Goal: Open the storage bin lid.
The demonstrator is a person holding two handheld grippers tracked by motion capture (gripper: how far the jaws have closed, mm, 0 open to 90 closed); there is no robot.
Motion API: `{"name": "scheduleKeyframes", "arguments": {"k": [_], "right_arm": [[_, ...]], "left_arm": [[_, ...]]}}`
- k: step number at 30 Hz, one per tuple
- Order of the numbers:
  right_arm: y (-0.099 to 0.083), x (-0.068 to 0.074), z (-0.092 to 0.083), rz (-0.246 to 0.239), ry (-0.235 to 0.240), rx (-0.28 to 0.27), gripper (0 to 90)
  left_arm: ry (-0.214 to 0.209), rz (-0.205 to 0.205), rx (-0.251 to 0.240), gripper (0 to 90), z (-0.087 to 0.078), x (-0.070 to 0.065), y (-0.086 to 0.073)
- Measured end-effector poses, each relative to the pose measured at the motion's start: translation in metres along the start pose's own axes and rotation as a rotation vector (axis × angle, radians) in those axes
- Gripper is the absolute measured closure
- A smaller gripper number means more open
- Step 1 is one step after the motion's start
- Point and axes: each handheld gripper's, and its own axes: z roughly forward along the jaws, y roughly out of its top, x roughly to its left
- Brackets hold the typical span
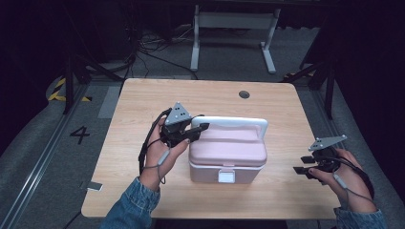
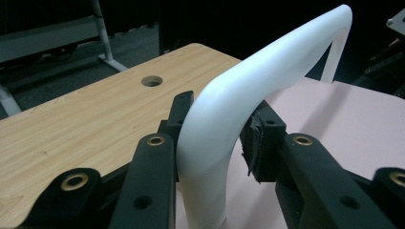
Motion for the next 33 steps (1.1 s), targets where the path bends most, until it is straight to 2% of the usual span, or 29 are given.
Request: {"name": "scheduleKeyframes", "arguments": {"k": [3, 5, 13, 18, 20, 24, 27, 30, 33], "right_arm": [[0.001, 0.005, -0.005, 0.0, 0.055, -0.061, 50.2], [0.003, 0.01, -0.01, -0.004, 0.094, -0.121, 53.4], [0.006, 0.026, -0.026, -0.007, 0.137, -0.295, 61.5], [0.012, 0.04, -0.031, -0.02, 0.22, -0.423, 71.9], [0.013, 0.042, -0.032, -0.021, 0.231, -0.441, 73.8], [0.018, 0.05, -0.03, -0.045, 0.259, -0.504, 83.6], [0.021, 0.056, -0.024, -0.039, 0.295, -0.566, 89.6], [0.026, 0.065, -0.01, -0.035, 0.322, -0.592, 90.0], [0.029, 0.068, -0.001, -0.022, 0.318, -0.611, 90.0]], "left_arm": [[0.003, -0.001, 0.0, 68.5, 0.001, 0.002, 0.002], [0.005, -0.002, -0.005, 68.5, 0.001, 0.004, 0.004], [0.003, -0.01, -0.023, 68.7, 0.005, 0.011, 0.01], [0.002, -0.015, -0.029, 68.7, 0.007, 0.014, 0.015], [0.002, -0.012, -0.031, 68.7, 0.007, 0.015, 0.015], [-0.001, -0.018, -0.037, 68.7, 0.008, 0.018, 0.017], [0.002, -0.02, -0.036, 68.7, 0.008, 0.018, 0.018], [-0.001, -0.02, -0.036, 68.7, 0.008, 0.018, 0.017], [0.0, -0.018, -0.035, 68.7, 0.007, 0.018, 0.017]]}}
